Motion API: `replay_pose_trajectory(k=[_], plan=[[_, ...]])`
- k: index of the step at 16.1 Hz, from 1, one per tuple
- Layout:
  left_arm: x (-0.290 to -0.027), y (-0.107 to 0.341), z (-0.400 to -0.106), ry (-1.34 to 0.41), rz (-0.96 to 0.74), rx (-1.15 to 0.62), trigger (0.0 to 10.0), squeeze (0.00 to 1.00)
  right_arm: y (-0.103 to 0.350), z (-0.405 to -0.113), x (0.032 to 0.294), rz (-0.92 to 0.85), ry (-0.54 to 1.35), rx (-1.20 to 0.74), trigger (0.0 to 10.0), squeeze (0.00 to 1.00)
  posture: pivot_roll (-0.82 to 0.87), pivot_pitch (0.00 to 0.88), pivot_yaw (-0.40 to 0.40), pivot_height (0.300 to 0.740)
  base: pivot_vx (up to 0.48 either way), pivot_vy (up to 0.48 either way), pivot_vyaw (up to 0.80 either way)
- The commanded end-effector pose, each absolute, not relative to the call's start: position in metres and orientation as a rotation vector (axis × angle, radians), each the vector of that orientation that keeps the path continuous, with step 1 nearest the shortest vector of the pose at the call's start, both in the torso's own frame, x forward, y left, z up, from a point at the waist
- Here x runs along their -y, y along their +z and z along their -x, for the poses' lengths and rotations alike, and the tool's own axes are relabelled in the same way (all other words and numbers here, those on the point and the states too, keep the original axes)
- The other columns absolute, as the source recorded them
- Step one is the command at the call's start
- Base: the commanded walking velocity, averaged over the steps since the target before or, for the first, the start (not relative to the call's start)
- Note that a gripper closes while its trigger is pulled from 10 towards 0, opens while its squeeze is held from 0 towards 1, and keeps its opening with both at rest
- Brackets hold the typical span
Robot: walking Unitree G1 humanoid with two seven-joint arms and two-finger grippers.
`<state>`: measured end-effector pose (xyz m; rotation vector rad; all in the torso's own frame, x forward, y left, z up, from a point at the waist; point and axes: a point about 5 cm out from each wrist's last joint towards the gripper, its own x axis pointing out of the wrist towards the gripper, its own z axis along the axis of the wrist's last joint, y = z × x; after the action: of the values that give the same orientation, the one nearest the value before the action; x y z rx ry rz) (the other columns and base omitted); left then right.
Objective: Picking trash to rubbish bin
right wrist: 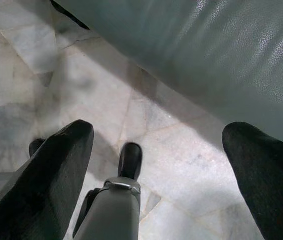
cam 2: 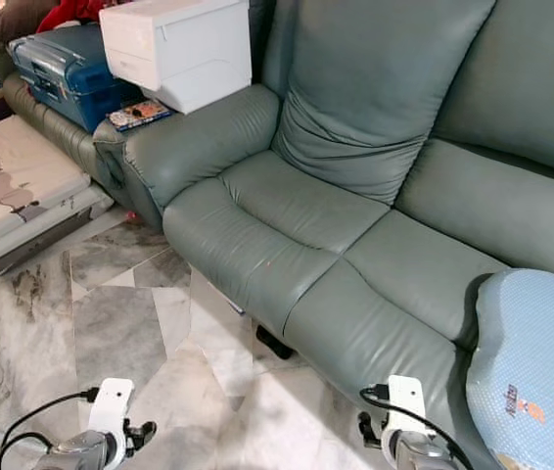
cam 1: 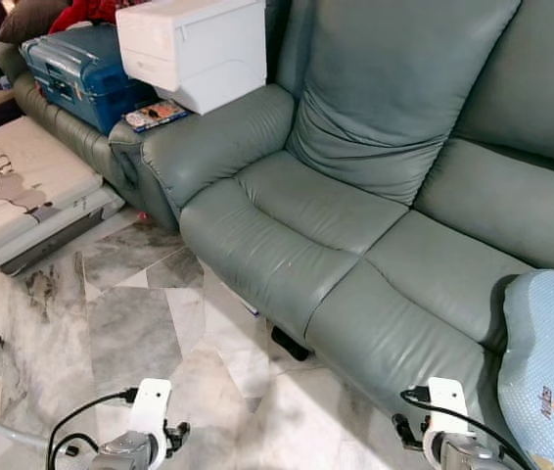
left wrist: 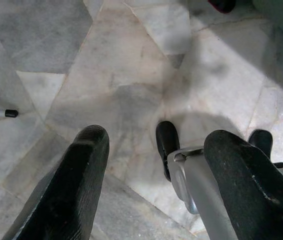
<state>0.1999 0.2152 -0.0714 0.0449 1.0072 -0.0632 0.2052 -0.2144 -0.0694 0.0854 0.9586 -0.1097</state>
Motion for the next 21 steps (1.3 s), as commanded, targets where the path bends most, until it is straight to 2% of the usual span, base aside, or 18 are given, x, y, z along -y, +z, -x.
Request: replay_pose_trajectory(k=[1,7,21], plan=[[-0.22,-0.0718,-0.1973,-0.05,-0.042,-1.018,10.0,0.0,-0.0707,-0.2041,0.2119,-0.079,-0.104,-0.97,10.0,0.0,0.01,0.042,0.036,0.74,0.0,0.48,0.0],[-0.22,-0.0716,-0.1976,-0.055,-0.05,-1.019,10.0,0.0,-0.0706,-0.2042,0.2119,-0.077,-0.106,-0.971,10.0,0.0,0.01,0.045,0.035,0.74,0.0,0.48,0.0],[-0.2204,-0.0704,-0.1995,-0.076,-0.078,-1.015,10.0,0.0,-0.0704,-0.205,0.2117,-0.069,-0.107,-0.977,10.0,0.0,0.01,0.047,0.037,0.74,0.0,0.0,0.0]])
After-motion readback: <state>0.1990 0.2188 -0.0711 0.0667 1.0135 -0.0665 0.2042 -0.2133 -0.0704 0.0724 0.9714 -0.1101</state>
